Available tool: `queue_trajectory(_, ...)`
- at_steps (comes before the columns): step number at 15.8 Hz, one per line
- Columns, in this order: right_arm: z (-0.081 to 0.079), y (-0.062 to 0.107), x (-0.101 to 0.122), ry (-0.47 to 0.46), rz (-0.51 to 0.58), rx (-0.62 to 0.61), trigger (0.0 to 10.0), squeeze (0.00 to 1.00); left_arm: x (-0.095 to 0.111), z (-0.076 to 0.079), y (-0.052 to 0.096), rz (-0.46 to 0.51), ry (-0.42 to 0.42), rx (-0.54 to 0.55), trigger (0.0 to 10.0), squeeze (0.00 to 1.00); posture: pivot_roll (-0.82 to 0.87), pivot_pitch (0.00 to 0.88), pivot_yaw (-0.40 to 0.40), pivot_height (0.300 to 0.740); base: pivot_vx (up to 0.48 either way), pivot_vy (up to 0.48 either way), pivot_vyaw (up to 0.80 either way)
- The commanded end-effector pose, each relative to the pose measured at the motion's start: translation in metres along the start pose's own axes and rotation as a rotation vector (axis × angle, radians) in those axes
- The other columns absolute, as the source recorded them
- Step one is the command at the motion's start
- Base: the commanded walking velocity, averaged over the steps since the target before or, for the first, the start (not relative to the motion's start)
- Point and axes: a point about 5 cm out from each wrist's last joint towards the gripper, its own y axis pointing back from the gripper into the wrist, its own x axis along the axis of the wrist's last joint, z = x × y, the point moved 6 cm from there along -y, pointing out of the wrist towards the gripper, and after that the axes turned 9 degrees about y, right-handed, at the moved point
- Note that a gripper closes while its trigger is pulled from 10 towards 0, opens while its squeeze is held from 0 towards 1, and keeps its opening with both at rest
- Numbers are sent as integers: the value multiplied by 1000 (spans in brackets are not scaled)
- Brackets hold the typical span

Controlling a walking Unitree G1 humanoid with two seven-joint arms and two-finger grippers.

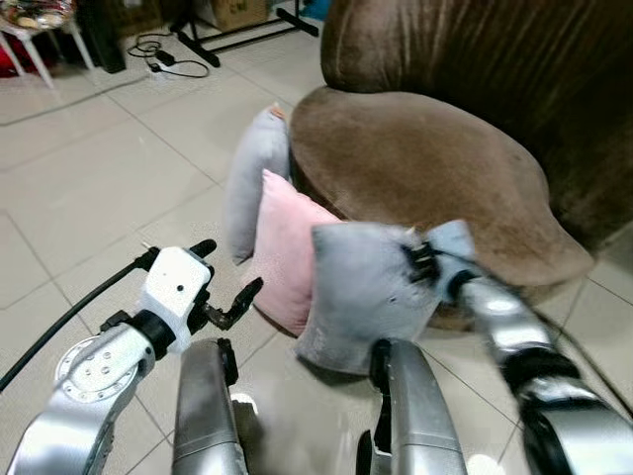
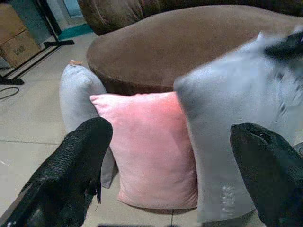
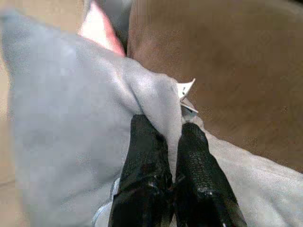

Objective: Move the pillow to the sofa from floor

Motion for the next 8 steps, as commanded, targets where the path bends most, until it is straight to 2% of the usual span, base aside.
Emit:
queue_trajectory(1, 37, 15, 70, -4, 254, -62, 0, 0, 2, -1, -3, 17, -6, 13, 10000, 0, 44, 0, -52, 495, 0, 0, 0)
queue_trajectory(2, 49, 27, 89, -6, 322, -79, 0, 0, 2, -3, -6, 28, -5, 25, 10000, 0, 30, 0, -46, 495, 0, 0, 0)
queue_trajectory(3, 73, 48, 122, -6, 414, -136, 0, 0, 13, -12, -9, 68, 38, 71, 10000, 0, 12, 0, -34, 495, 0, 0, 0)
queue_trajectory(5, 100, 73, 163, -11, 525, -208, 0, 0, 26, -19, -11, 118, 71, 109, 10000, 0, 2, 0, -27, 495, 0, 0, 0)
queue_trajectory(6, 131, 100, 210, 3, 642, -312, 0, 0, 37, -24, -11, 158, 69, 125, 10000, 0, -6, 0, -25, 495, 0, 0, 0)
queue_trajectory(7, 152, 119, 240, 13, 699, -401, 0, 0, 43, -26, -10, 179, 64, 134, 10000, 0, -4, 0, -26, 495, 0, 0, 0)
queue_trajectory(8, 157, 125, 261, 7, 735, -413, 0, 0, 45, -29, -11, 189, 65, 145, 10000, 0, 1, 0, -34, 495, 0, 0, 0)
